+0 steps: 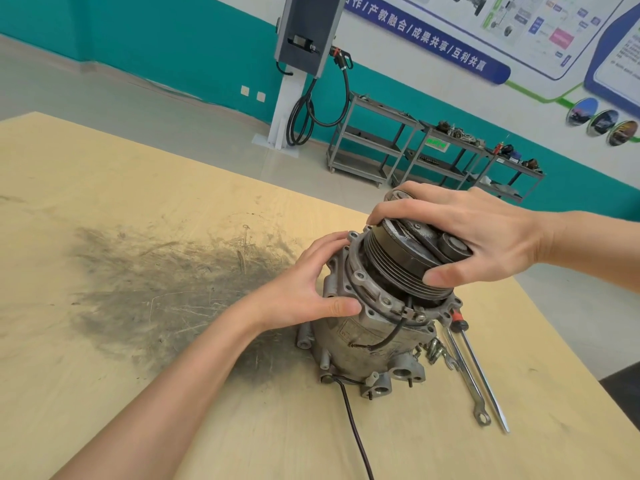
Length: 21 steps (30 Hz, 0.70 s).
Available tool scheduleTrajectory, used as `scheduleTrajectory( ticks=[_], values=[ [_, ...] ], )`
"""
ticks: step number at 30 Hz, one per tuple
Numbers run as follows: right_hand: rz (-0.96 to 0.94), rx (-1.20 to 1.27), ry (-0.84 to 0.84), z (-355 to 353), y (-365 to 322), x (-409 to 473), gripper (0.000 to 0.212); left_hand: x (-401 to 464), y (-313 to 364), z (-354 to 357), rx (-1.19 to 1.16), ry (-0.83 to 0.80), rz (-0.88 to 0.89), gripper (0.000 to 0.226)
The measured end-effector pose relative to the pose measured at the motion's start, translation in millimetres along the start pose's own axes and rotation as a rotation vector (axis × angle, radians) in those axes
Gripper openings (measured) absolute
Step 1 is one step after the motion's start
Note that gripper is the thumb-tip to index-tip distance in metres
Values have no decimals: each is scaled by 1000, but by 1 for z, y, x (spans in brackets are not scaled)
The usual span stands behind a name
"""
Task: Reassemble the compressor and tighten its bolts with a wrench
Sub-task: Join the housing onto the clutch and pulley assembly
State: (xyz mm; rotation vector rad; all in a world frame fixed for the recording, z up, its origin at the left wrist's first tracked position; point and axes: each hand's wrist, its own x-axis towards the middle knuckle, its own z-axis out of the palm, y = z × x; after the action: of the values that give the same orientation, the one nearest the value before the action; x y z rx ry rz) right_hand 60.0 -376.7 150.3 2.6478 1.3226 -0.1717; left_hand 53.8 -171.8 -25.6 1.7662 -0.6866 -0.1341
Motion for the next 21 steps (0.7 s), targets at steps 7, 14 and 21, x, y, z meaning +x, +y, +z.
scheduleTrajectory(
  ticks=[7,14,21],
  values=[
    [-182,-90,19,0,4,0,75,2,-1,1,-24,4,-36,118],
    [-105,-100,-1,-1,4,-6,84,2,-3,2,-31,32,-62,119],
    [206,282,28,-15,-14,-20,104,3,-4,2,-36,43,-57,114]
  ],
)
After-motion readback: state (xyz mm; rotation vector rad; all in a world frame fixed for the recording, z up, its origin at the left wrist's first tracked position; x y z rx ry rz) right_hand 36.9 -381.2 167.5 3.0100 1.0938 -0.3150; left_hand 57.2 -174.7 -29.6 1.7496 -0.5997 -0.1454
